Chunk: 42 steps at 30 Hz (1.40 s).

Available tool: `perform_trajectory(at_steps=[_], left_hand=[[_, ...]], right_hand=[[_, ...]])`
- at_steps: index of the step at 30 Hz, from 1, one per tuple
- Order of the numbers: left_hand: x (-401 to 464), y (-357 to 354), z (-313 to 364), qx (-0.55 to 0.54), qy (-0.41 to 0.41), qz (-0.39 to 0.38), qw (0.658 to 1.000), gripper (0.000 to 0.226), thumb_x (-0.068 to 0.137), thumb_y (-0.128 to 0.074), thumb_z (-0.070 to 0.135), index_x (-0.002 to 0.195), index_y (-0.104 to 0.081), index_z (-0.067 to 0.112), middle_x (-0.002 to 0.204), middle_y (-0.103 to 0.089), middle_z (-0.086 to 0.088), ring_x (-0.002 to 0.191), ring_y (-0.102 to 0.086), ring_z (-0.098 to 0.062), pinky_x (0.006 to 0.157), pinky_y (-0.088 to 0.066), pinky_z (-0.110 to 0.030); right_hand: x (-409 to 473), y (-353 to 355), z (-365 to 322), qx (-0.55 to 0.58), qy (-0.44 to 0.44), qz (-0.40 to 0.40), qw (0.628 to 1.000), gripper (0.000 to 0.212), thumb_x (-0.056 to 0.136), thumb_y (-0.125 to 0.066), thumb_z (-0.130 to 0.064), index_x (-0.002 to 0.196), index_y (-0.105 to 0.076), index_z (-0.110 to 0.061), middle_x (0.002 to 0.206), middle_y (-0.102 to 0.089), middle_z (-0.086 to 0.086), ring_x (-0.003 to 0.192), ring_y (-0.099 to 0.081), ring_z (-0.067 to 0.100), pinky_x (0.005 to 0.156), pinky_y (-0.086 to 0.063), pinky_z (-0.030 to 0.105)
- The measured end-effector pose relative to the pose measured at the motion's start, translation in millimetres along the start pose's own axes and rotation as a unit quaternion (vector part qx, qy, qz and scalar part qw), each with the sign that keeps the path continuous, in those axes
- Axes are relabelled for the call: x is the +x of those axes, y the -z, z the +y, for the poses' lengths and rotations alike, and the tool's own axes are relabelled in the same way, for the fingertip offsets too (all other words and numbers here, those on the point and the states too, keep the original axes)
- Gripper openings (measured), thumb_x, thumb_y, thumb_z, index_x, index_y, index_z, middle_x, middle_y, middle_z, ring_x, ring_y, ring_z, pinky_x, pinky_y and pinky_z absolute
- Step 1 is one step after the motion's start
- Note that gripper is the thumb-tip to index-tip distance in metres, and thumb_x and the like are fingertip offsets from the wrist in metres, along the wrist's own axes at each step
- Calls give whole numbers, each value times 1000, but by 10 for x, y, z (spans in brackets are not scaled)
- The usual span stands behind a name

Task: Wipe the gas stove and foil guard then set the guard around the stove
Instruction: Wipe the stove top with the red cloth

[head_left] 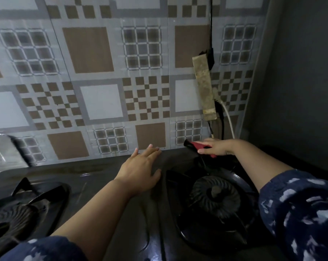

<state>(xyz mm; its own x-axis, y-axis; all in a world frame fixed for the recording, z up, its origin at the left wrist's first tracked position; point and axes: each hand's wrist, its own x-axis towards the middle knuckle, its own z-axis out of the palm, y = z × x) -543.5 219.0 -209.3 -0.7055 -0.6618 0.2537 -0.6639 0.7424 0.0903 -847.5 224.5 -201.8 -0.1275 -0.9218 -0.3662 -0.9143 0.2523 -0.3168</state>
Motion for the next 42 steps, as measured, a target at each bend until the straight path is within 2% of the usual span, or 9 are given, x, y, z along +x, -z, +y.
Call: perform_trajectory(at_steps=[5, 10, 14, 20, 23, 26, 31, 37, 42], left_hand=[[-38, -14, 66, 0, 0, -18, 1000, 63, 94, -43, 41, 150, -20, 24, 159, -15, 8, 146, -3, -7, 111, 9, -28], [-70, 11, 73, -2, 1, -17, 1000, 64, 94, -43, 41, 150, -19, 25, 159, -15, 8, 146, -3, -7, 111, 9, -28], [-96, 46, 103, -2, -8, -9, 1000, 63, 94, -43, 39, 150, -21, 23, 158, -18, 9, 146, -4, -8, 117, 3, -33], [-155, 95, 133, -3, -19, -20, 1000, 62, 95, -42, 41, 150, -20, 23, 159, -16, 9, 146, -3, -8, 117, 2, -34], [-209, 172, 152, -1, -13, -41, 999, 61, 96, -41, 41, 150, -20, 21, 159, -16, 8, 146, -2, -9, 119, 1, -36], [-252, 278, 178, 0, -11, -54, 998, 60, 96, -41, 40, 150, -22, 21, 158, -18, 6, 147, -3, -10, 119, 0, -38], [-415, 403, 155, -10, -19, -70, 997, 60, 96, -41, 41, 149, -24, 19, 158, -18, 4, 147, -4, -12, 119, -1, -40], [-793, 516, 41, -27, -5, -114, 993, 58, 94, -45, 42, 146, -31, 21, 156, -26, -4, 144, -22, -24, 118, -12, -43], [-1181, 630, -86, -41, -22, -125, 991, 53, 93, -46, 40, 142, -40, 20, 149, -39, -5, 136, -36, -26, 113, -29, -42]], right_hand=[[-58, -106, 138, 16, -11, 47, 999, 66, 90, -38, -60, 147, -15, -36, 159, 3, -5, 145, 6, 21, 118, -2, 45], [-241, -77, 349, 84, -42, 24, 995, 65, 93, -40, -52, 148, -10, -34, 159, 9, -1, 146, 0, 25, 118, -9, 41], [-461, -84, 564, 192, -78, 26, 978, 60, 94, -45, -44, 146, -15, -38, 156, -17, 8, 141, -22, 28, 111, -21, 37], [-716, -94, 591, 175, -67, 182, 965, 45, 96, -49, -26, 139, -39, -34, 140, -47, 5, 119, -50, 23, 98, -39, 30], [-959, 107, 367, 115, -34, 235, 965, 45, 96, -48, -28, 138, -39, -39, 133, -49, 2, 114, -49, 21, 87, -36, 27], [-1208, 273, 8, 57, -9, 259, 964, 45, 96, -47, -32, 139, -36, -43, 130, -46, 4, 109, -50, 22, 85, -38, 29], [-1538, 48, -786, 20, 36, 257, 966, 47, 96, -46, -35, 141, -32, -42, 138, -42, 3, 123, -44, 24, 96, -37, 33], [-1819, -752, -1601, 47, -33, 230, 971, 48, 96, -42, -39, 142, -29, -41, 142, -38, 3, 127, -41, 30, 101, -39, 43], [-2074, -1295, -2109, -16, -91, 231, 969, 47, 96, -37, -44, 142, -27, -42, 140, -41, 0, 126, -38, 33, 100, -38, 47]])
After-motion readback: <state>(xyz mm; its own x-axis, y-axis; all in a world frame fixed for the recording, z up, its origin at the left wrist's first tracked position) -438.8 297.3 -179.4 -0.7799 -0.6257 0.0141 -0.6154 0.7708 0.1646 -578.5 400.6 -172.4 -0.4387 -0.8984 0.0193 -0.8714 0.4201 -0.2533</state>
